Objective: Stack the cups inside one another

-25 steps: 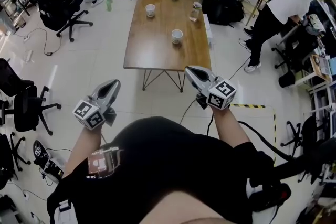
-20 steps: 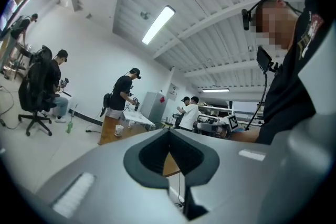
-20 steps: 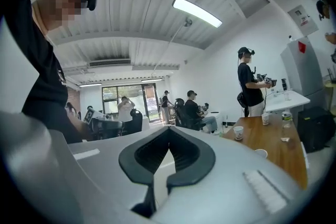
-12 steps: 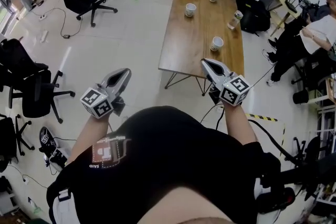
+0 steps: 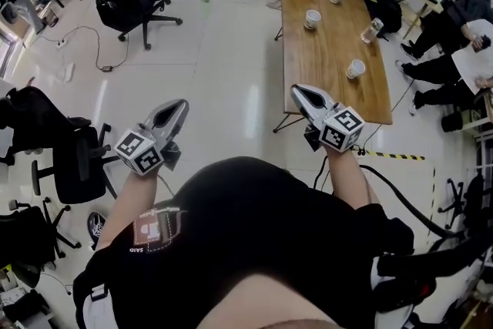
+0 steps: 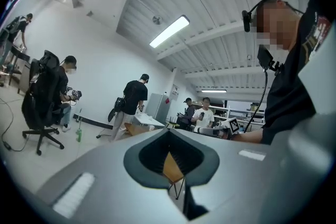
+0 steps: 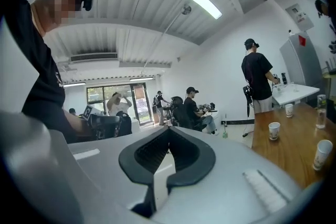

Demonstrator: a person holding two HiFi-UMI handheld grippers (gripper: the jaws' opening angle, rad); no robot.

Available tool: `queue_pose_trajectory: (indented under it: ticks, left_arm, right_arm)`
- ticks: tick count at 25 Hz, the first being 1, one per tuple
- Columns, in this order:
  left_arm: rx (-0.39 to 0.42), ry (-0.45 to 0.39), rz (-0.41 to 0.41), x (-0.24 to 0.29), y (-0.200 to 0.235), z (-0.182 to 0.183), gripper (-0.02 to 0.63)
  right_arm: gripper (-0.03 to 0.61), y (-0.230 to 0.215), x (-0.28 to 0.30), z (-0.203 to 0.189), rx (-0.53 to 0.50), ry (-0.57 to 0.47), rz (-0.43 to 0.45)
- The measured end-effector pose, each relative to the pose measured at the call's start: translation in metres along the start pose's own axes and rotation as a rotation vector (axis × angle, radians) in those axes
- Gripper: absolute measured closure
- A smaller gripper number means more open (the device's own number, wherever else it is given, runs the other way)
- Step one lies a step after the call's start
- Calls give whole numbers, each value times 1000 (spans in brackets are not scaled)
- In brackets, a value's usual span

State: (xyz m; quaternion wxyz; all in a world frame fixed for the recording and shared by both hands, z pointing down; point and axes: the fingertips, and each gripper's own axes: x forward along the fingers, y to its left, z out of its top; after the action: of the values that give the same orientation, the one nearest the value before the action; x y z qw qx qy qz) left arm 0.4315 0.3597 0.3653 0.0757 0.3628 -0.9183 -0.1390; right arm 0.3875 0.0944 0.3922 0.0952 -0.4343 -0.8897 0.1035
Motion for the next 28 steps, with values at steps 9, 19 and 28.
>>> queue_pose_trajectory:
  ticks: [9, 19, 28]
  left_arm:
    - [-3, -11, 11, 56, 95, 24, 612]
    - [24, 28, 8, 167, 198, 79, 612]
    - [1, 101, -255, 300, 324, 92, 612]
  right_arm:
    - [565, -68, 93, 29, -38, -30, 15]
    - [565, -167, 190, 57, -20, -32, 19]
    - [564, -254, 258, 64, -4, -36, -250]
